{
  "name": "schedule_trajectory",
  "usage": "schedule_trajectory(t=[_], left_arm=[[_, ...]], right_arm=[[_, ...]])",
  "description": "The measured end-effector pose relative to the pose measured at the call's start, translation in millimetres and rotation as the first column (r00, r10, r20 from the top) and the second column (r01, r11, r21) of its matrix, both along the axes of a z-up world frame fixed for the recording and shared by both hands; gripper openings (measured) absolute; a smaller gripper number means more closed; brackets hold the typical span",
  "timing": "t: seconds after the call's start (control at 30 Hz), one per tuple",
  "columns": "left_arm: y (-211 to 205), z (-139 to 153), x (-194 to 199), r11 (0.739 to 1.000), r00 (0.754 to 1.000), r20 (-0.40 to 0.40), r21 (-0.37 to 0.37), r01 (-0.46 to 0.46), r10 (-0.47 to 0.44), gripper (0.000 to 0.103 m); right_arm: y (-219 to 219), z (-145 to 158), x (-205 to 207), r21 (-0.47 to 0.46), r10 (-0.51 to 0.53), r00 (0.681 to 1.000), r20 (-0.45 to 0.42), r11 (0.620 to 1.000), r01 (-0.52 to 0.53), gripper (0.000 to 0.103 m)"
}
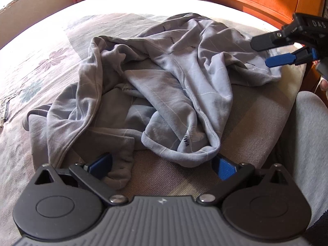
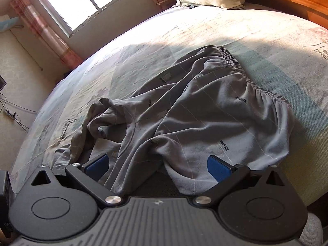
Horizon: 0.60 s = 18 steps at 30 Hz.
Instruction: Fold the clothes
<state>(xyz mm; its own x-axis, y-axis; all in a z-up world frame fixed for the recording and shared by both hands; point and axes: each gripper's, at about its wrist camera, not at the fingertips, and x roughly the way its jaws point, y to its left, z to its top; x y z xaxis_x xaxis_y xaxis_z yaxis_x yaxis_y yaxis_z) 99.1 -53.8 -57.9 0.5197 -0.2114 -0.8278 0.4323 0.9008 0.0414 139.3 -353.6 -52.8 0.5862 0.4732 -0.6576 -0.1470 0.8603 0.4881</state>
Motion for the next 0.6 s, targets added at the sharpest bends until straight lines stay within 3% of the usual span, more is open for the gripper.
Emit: schedule_trajectory(t=[0.2,0.4,0.47,0.6], left_arm=[[22.8,17.1,-5.6,0.999,0.999,0.026,-0.017,-0.047,0.048,0.102],[39.8,45.7,-11.7,0.994,0.986,0.131,0.012,-0.107,0.104,0.102],[49.2,45.3,-5.8,0.985,0.975,0.153,0.047,-0.167,0.158,0.102],[66.1,24.6,13.5,0.965,0.963,0.121,0.078,-0.249,0.239,0.102]], right_arm=[[16.1,-15.1,-11.5,0.005,0.026,0.998,-0.049,1.000,-0.026,0.103],[20.0,-8.3,-18.5,-0.009,0.036,0.999,-0.021,0.999,-0.036,0.103],[20.8,-7.4,-18.4,-0.004,0.038,0.999,-0.017,0.999,-0.038,0.103],[26.4,-7.2,-18.2,-0.009,0.051,0.999,-0.018,0.999,-0.051,0.103]])
